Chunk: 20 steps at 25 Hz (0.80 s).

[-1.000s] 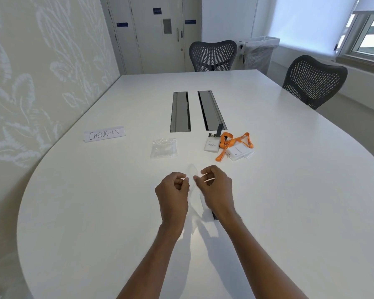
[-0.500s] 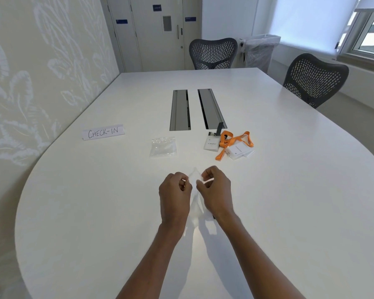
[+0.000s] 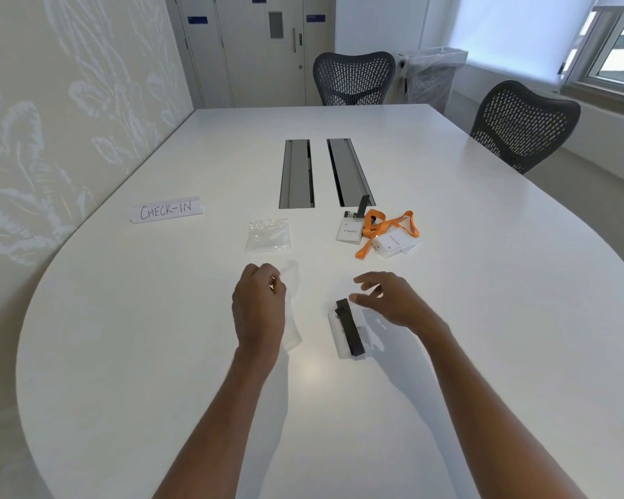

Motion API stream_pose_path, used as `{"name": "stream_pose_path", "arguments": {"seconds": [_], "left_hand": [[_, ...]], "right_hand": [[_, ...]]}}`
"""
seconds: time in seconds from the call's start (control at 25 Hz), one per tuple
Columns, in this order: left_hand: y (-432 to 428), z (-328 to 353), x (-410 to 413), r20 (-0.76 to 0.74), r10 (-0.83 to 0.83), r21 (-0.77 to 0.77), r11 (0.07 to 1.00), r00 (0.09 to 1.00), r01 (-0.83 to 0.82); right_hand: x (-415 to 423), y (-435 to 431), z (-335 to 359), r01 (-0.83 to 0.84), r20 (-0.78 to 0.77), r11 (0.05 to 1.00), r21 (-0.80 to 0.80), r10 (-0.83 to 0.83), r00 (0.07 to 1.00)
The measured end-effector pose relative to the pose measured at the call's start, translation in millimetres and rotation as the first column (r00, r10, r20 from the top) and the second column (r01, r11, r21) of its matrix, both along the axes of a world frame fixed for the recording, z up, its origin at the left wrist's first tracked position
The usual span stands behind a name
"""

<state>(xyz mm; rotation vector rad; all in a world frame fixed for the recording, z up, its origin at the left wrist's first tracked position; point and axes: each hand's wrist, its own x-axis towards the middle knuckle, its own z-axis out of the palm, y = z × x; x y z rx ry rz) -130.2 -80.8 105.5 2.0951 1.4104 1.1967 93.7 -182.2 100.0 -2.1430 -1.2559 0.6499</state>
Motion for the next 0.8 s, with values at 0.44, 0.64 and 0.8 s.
{"name": "stream_pose_path", "arguments": {"seconds": [0.44,0.64,0.8], "left_hand": [[-10.5,-20.2,3.1,-0.123,-0.028,-0.053,0.998,0.992,0.022],[-12.9,-24.3,2.6,-0.108,-0.053,-0.101,0.994,0.993,0.042],[-4.7,-26.9,3.4,-0.030,-0.068,-0.148,0.987,0.997,0.063]], "right_hand": [[-20.7,16.7,-40.6,0.050,-0.054,0.999,-0.009,-0.051,0.997],[-16.8,13.5,-36.0,0.135,-0.181,0.989,0.061,-0.122,0.976],[-10.9,10.9,-21.3,0.074,-0.120,0.996,0.044,-0.068,0.990]]}}
